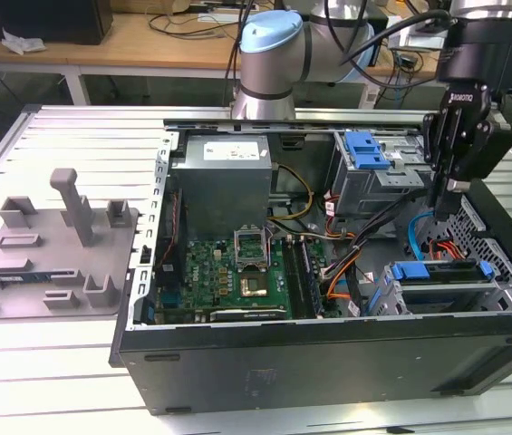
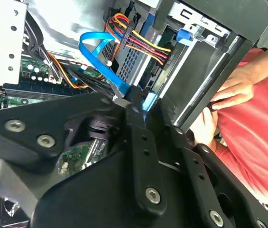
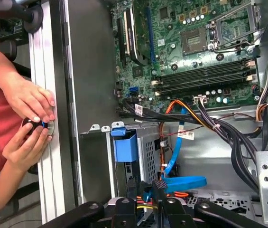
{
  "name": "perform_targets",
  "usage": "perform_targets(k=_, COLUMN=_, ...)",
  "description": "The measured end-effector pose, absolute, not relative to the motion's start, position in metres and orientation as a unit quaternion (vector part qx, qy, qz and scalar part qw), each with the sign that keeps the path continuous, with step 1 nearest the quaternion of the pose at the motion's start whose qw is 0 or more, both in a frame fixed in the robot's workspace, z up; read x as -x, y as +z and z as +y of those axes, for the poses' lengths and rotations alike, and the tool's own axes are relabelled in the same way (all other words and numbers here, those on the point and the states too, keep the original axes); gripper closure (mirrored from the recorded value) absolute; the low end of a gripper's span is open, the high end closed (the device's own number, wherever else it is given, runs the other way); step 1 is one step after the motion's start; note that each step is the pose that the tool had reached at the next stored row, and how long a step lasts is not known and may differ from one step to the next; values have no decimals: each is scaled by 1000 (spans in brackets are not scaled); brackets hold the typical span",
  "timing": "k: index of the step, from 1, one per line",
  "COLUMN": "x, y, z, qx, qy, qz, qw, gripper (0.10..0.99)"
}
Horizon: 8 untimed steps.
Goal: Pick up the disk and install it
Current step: 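Insert the second disk wire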
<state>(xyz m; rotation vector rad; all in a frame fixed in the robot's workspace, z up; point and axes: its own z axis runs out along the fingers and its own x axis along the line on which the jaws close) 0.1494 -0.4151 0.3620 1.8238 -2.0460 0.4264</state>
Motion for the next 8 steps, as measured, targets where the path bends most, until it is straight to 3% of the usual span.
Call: perform_targets(k=8, x=-149, y=359, z=-410, qx=-643, qy=162, qz=-726, qw=182, gripper=816)
